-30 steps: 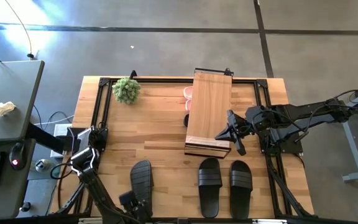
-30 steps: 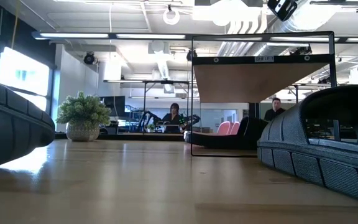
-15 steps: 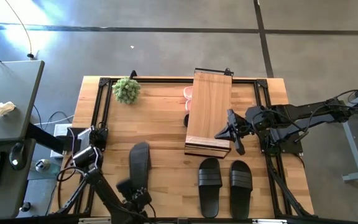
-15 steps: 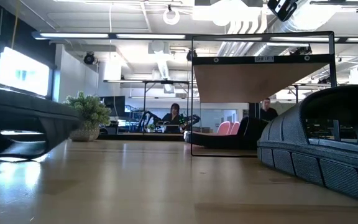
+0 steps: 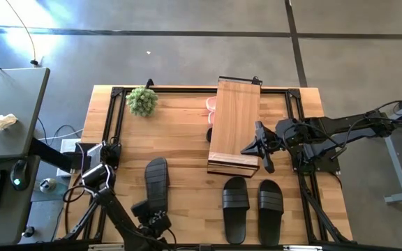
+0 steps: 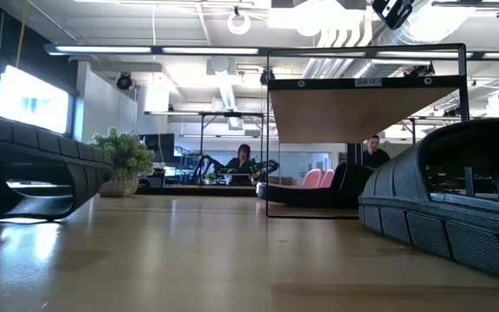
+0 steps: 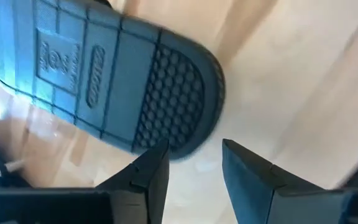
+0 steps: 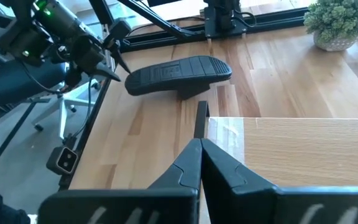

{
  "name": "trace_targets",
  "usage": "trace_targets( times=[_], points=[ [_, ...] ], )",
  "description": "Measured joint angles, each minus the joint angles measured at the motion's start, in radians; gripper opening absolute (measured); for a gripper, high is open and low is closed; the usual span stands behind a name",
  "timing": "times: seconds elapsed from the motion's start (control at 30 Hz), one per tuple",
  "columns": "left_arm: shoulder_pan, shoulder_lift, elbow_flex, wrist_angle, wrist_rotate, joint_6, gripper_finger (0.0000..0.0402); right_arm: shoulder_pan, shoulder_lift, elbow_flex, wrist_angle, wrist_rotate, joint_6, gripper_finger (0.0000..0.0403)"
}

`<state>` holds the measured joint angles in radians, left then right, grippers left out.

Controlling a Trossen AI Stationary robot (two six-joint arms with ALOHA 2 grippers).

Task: Pick and place slides into the shelf
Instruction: Put the black slipper under the shelf

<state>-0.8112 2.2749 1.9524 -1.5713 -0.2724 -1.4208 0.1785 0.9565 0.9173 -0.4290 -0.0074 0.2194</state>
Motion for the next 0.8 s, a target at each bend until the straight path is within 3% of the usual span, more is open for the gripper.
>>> trace_targets(
  times=[0.8],
  points=[
    [0.000,0.001,0.014,0.004,-0.045,-0.020,0.0133,0.000,0.000,0.000,-0.038,0.000,-0.110,0.0001]
  ],
)
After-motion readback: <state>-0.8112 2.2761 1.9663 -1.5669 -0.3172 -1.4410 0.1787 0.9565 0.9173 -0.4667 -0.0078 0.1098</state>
